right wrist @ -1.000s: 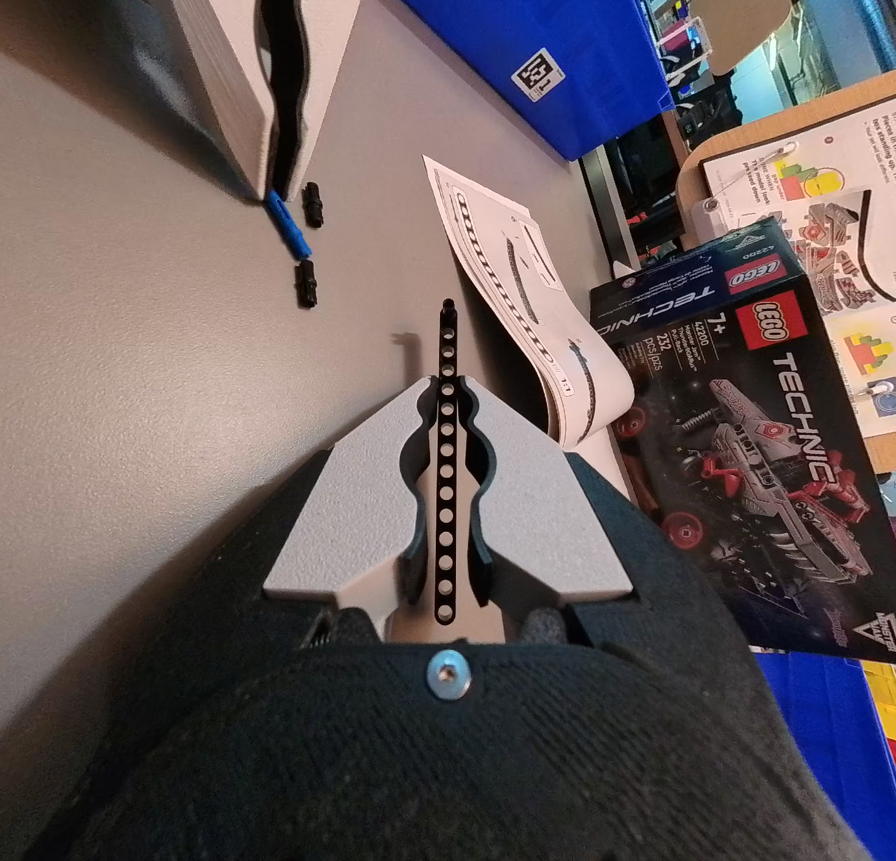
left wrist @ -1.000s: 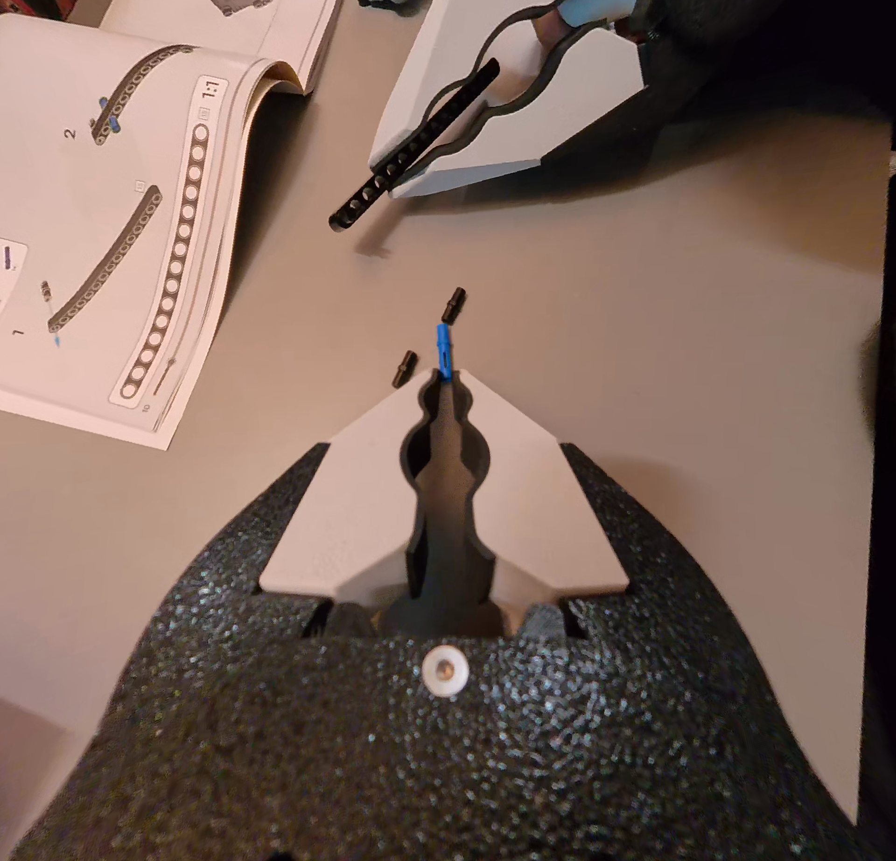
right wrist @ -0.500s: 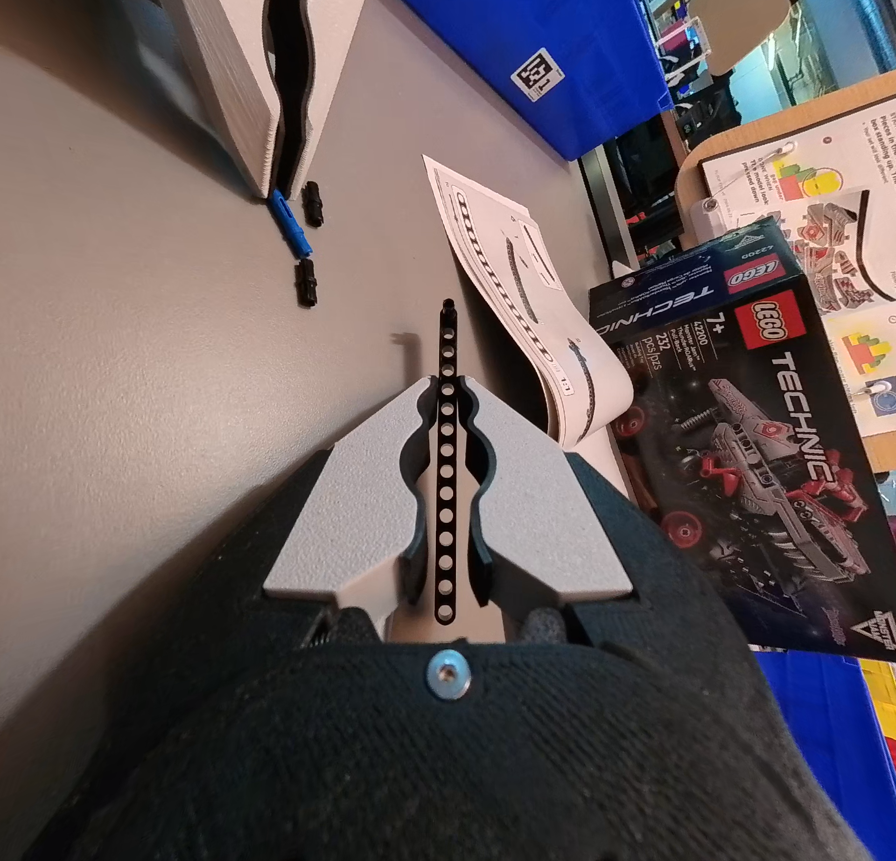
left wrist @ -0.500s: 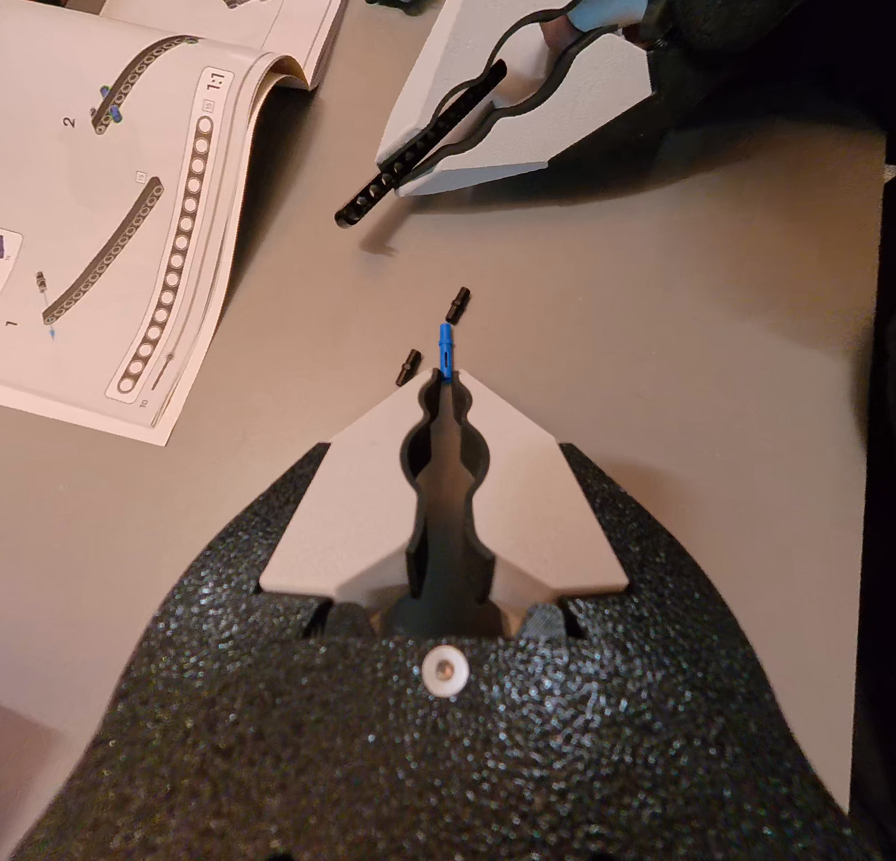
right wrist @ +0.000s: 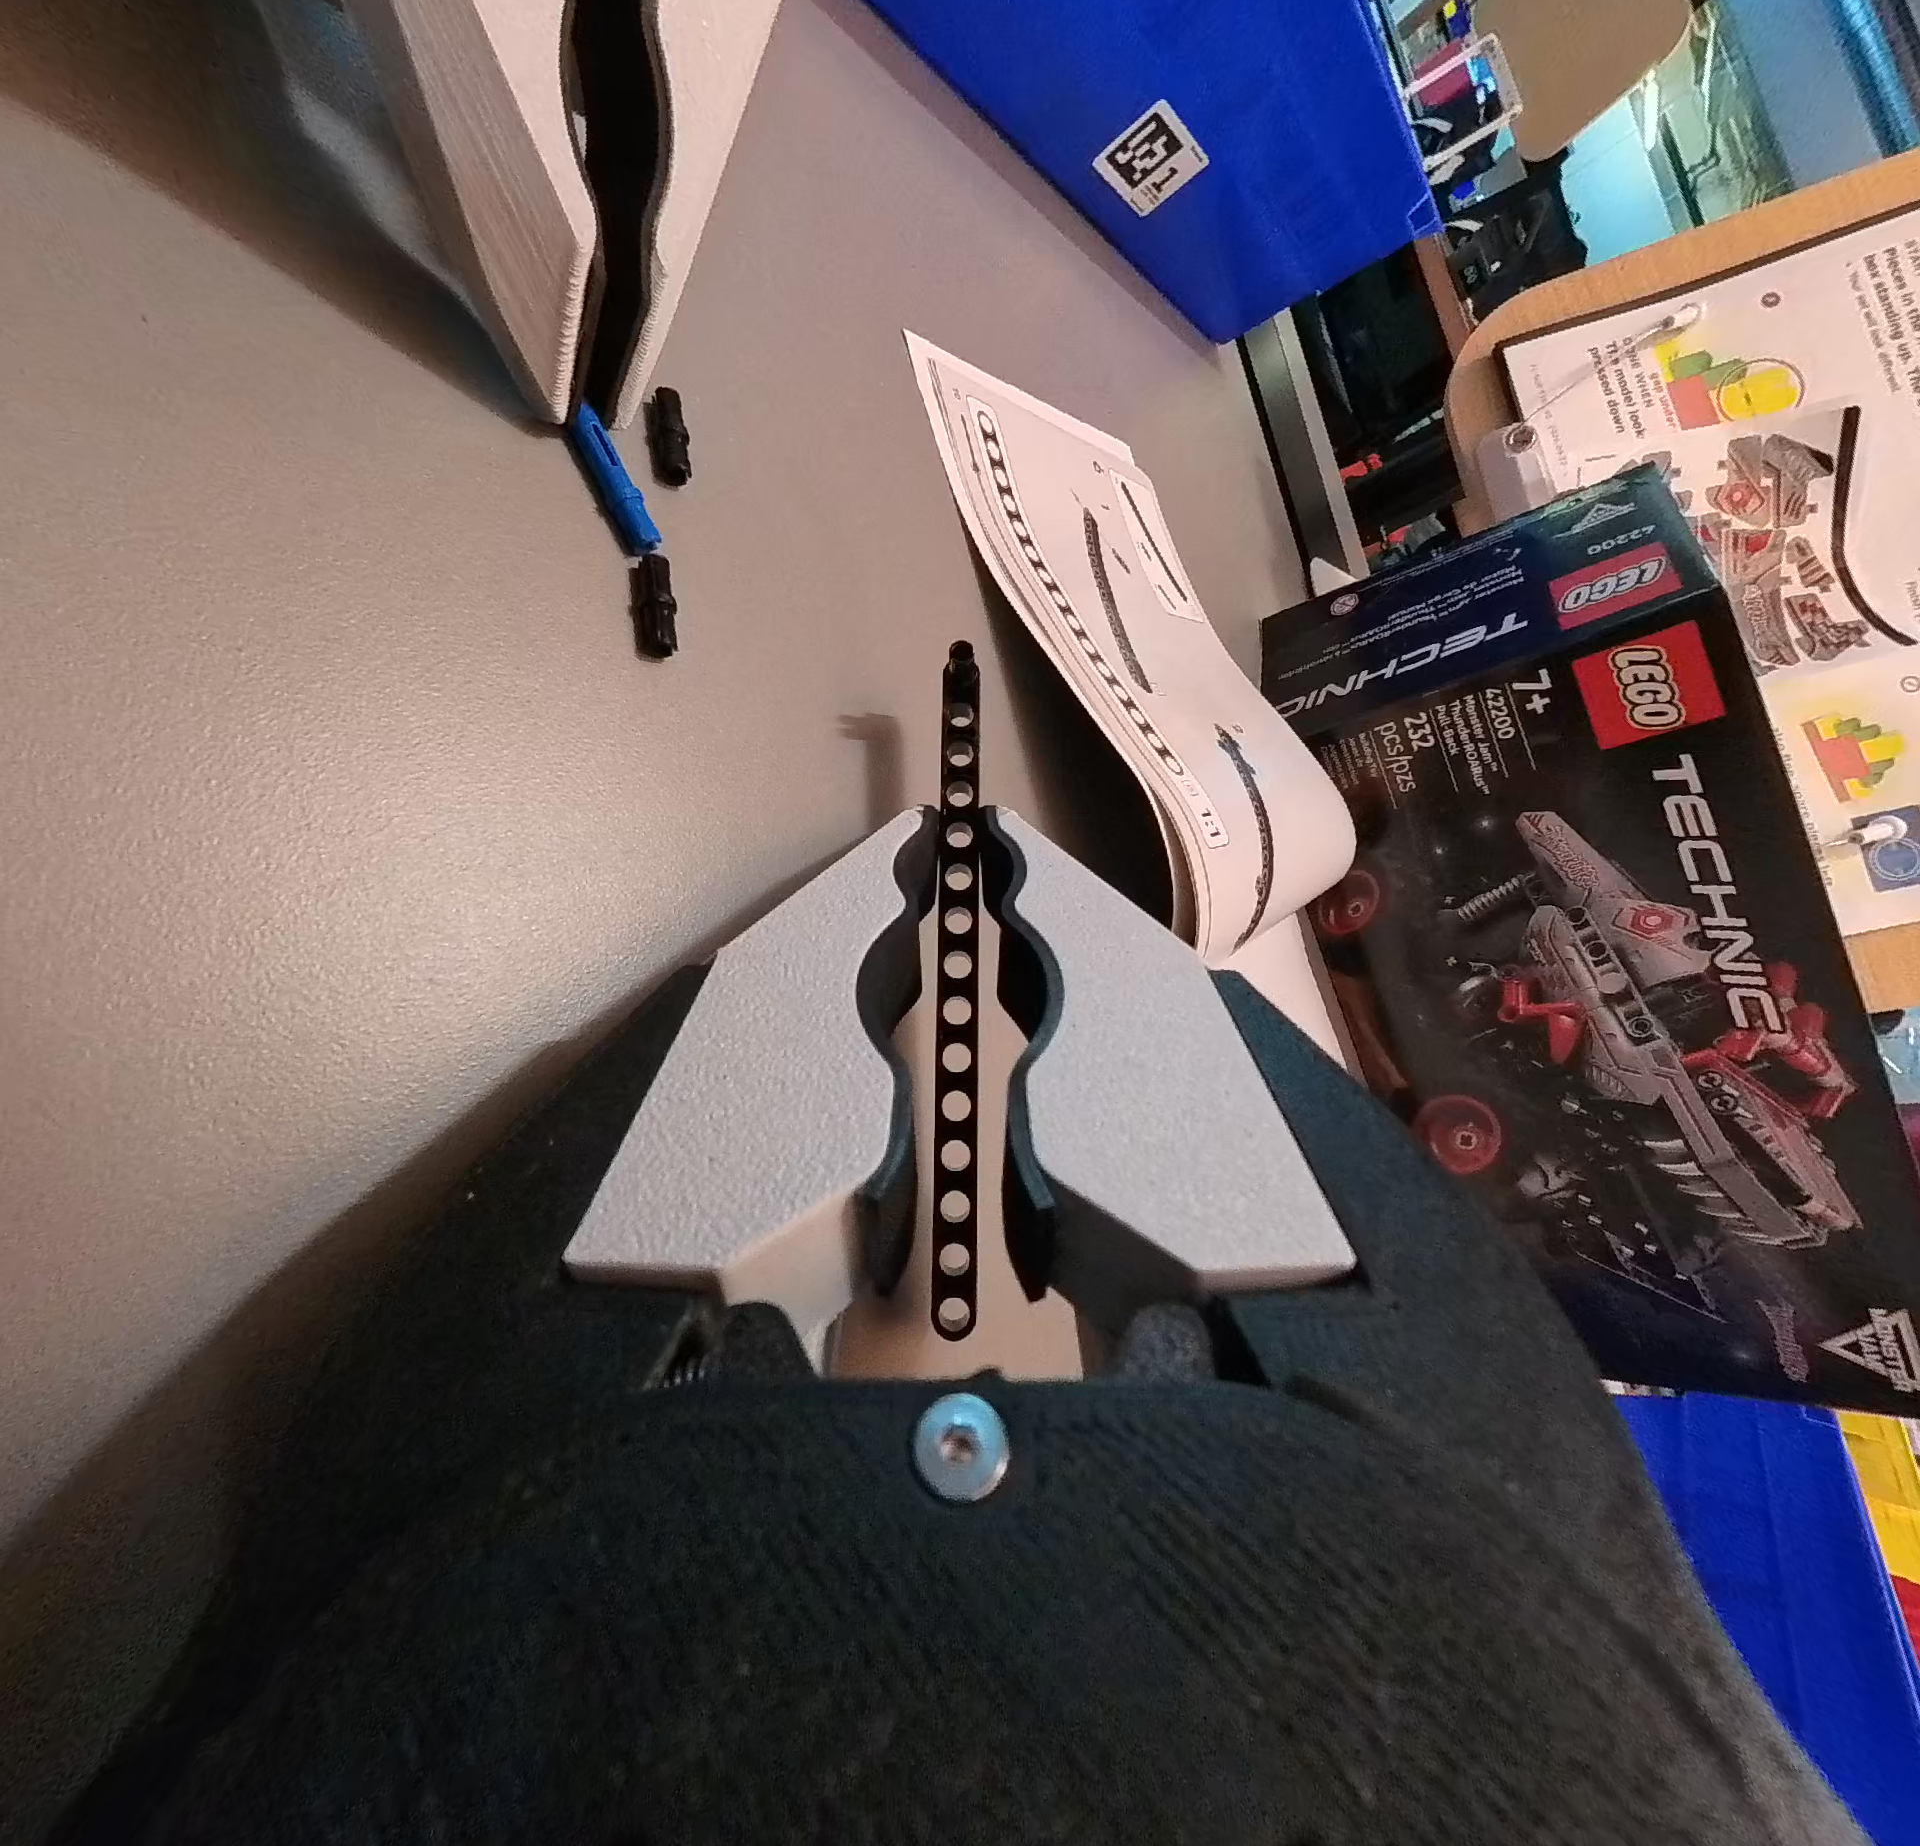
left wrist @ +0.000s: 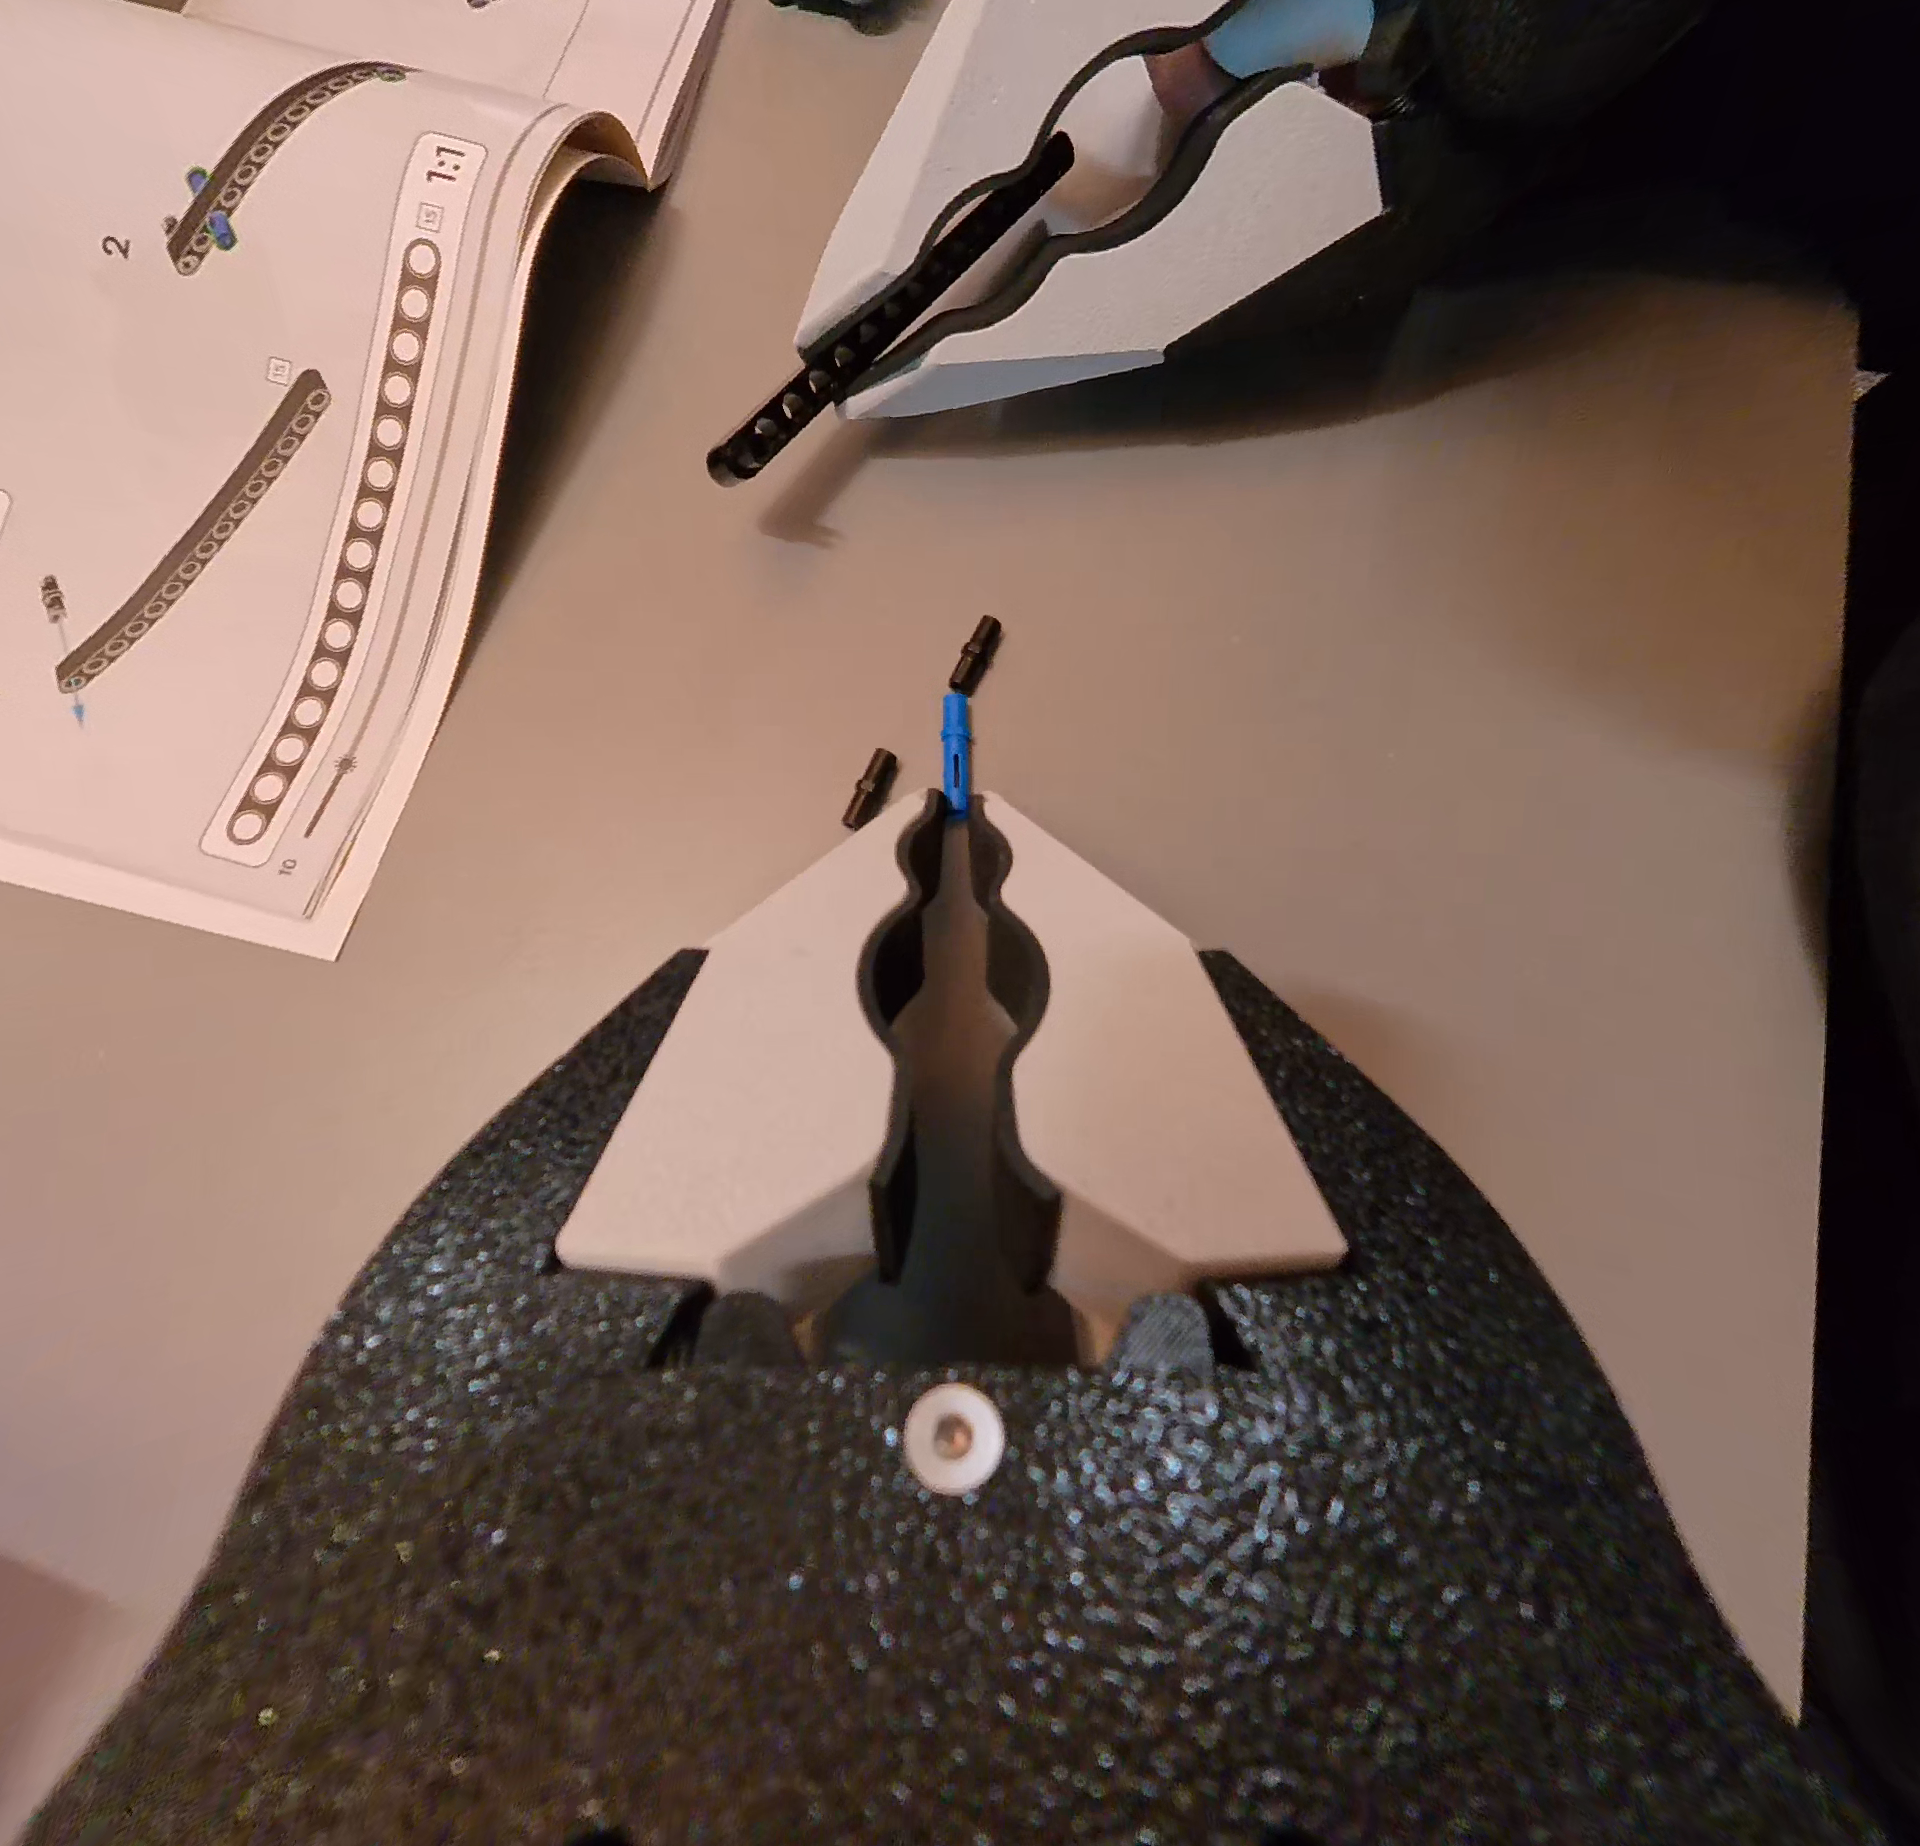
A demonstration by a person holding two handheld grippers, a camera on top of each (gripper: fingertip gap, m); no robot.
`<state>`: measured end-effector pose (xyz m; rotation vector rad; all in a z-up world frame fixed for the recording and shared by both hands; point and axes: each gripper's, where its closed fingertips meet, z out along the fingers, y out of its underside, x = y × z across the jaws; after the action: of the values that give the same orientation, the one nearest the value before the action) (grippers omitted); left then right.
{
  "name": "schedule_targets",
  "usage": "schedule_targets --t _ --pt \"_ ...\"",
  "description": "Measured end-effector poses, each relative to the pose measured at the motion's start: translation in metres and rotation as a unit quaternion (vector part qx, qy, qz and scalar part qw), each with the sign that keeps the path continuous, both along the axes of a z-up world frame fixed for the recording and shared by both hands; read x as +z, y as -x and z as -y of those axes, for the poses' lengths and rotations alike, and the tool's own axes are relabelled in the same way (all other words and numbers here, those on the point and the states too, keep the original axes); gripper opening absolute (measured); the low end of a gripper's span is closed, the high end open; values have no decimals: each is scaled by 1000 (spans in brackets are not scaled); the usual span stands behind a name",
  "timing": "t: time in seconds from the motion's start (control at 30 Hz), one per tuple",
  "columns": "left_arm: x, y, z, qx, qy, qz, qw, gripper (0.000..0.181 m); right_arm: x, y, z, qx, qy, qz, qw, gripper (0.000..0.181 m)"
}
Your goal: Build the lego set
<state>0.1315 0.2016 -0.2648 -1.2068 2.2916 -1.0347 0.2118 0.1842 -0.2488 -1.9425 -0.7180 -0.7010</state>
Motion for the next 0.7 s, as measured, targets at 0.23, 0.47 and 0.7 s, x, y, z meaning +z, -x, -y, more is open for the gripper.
schedule_targets --t 0.23,0.47,0.7 --pt "0 -1 -1 3 10 -6 1000 2 -1 1 1 1 0 0 1000 5" --pt "0 -1 -1 2 12 -7 1000 2 -1 2 2 1 0 1 1000 5" --pt "0 -1 -1 2 14 -8 1000 2 -1 3 3 0 0 2 1000 5"
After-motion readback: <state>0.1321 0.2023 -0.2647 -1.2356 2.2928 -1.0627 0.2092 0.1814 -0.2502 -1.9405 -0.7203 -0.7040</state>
